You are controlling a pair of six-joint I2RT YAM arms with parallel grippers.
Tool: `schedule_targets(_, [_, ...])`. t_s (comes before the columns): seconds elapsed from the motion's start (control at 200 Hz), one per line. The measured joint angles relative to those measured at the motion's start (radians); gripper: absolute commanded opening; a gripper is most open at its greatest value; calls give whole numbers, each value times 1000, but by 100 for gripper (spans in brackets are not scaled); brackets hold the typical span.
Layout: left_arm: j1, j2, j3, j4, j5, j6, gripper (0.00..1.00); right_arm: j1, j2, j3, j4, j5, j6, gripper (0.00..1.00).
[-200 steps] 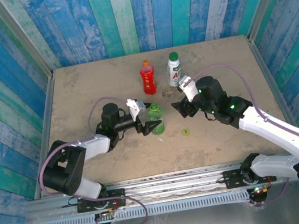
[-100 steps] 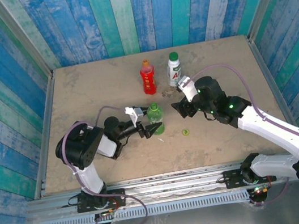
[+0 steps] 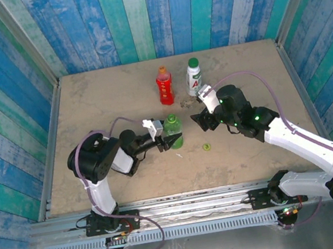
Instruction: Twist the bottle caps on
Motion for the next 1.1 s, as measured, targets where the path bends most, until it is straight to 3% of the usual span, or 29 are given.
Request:
schedule_targets(0.27, [0, 0, 0, -1, 3, 12, 61, 0, -1, -32, -3, 1, 36, 81])
schedule_targets(0.491, [0, 0, 0, -5, 2, 12, 61, 3, -17, -138, 1, 6, 204, 82])
schedule_targets(0.736, [0, 0, 6, -11, -2, -5, 63, 79, -8, -298, 33, 37, 292, 81])
schedule_targets(1.096, [0, 0, 11, -15, -6, -12, 63, 111, 134, -334, 82, 111, 327, 58])
